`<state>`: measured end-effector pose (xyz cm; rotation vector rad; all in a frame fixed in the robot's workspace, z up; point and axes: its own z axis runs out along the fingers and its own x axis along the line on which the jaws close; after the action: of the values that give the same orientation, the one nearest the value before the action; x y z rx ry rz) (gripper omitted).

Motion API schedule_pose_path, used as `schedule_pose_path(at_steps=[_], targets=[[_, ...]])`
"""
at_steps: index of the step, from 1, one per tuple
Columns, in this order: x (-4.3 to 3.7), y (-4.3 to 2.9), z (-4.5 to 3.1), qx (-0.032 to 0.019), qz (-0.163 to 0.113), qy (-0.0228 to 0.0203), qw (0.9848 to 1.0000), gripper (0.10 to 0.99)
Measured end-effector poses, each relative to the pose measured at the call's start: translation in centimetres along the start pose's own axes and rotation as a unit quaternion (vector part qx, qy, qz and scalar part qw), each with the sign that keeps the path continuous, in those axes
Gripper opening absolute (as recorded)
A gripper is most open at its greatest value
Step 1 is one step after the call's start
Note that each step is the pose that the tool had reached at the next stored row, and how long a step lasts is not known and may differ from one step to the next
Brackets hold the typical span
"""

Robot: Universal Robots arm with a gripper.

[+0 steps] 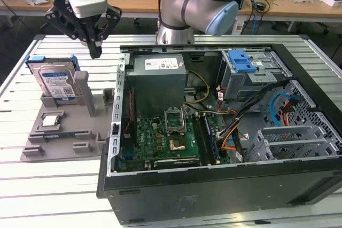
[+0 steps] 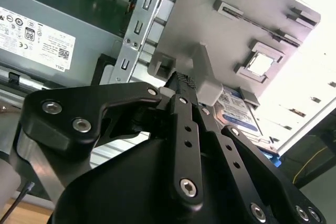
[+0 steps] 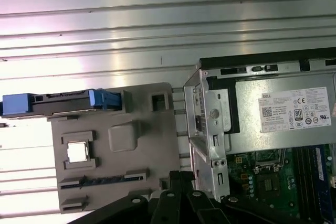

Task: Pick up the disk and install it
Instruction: 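Reach for the disk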

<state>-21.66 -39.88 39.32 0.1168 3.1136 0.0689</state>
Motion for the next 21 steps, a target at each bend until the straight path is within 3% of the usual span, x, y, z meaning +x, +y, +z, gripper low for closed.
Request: schedule_pose_path(at_steps=[7,21], targets=[[2.09,-0.16,-0.05,0.0000,0.000,0.0000,1.0000,0.106],[4.73,-0.35,-0.12,0.0000,0.000,0.0000,1.0000,0.106]])
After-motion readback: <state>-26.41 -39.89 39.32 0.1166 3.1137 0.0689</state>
